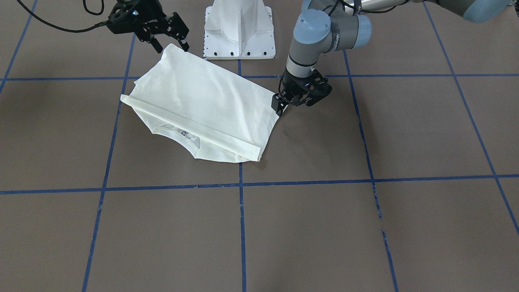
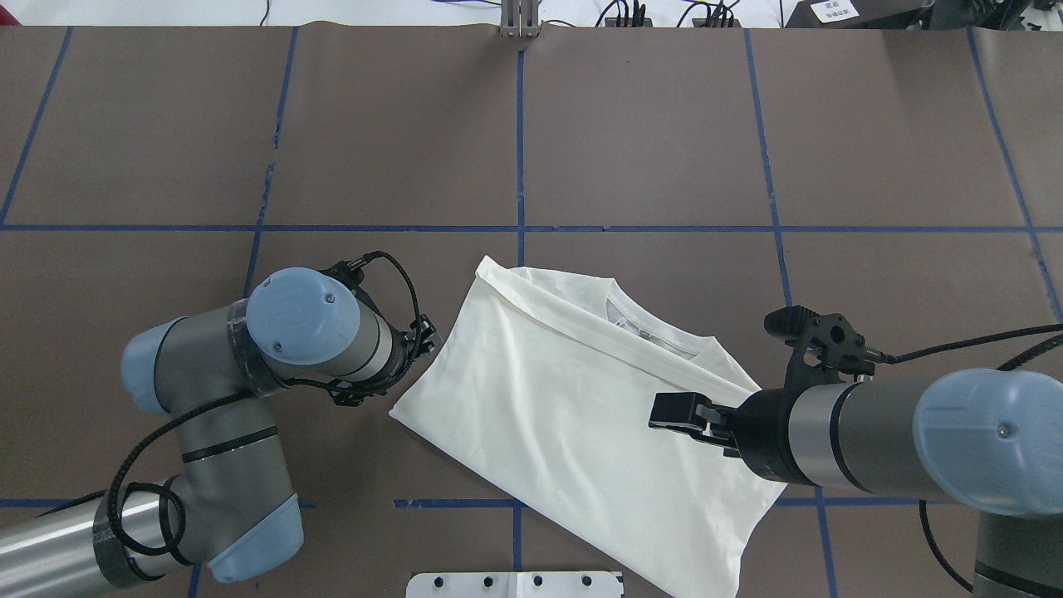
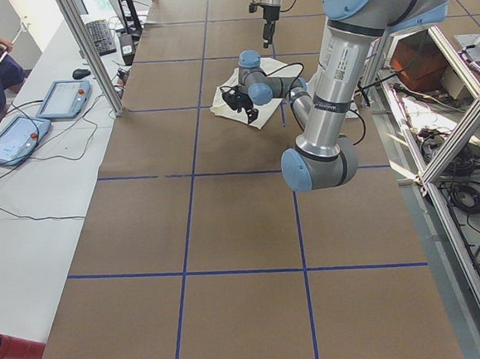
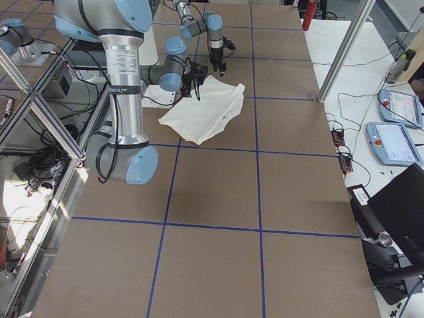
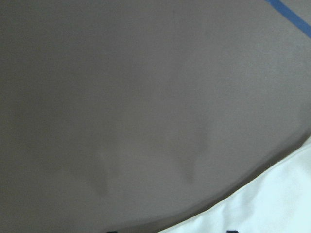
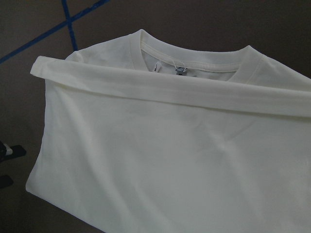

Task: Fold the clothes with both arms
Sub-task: 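Grasp the shirt corner with the left gripper while the right gripper holds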

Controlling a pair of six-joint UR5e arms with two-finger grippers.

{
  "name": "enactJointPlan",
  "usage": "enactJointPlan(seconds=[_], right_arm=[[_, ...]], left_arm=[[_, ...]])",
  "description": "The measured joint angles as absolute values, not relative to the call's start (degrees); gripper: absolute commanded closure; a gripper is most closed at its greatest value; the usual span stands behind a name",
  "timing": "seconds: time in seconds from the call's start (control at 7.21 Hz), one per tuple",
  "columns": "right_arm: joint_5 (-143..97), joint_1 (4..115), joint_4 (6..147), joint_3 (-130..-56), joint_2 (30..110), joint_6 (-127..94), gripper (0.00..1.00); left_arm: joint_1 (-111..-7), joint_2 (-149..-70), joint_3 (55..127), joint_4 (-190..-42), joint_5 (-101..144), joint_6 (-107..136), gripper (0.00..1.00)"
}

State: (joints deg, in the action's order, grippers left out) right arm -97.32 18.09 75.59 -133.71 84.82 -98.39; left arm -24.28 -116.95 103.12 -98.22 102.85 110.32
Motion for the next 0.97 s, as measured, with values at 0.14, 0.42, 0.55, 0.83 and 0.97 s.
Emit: enactJointPlan(seconds=[0.14,0.42,0.55,0.83,0.97], right_arm=[[-97.4,18.2,75.6,-133.5,84.4,-98.4,0.00],[-97.4,18.2,75.6,-133.4,84.2,-98.4,0.00],[-97.4,18.2,75.6,-133.3,84.1,-98.4,0.00],[-97.4,18.3,75.7,-133.3,84.1,-98.4,0.00],[-97.4,18.3,75.7,-133.4,84.1,-98.4,0.00]], left_arm=[[-23.1,-116.6,103.1,-97.6,102.7,111.0,0.26],[-21.3,-116.4,103.0,-97.1,102.6,111.8,0.37],[-20.8,-116.4,103.0,-97.1,102.6,112.1,0.57],[-20.4,-116.4,103.0,-97.0,102.6,113.3,1.00],[-20.4,-116.4,103.0,-97.0,102.6,113.6,1.00]])
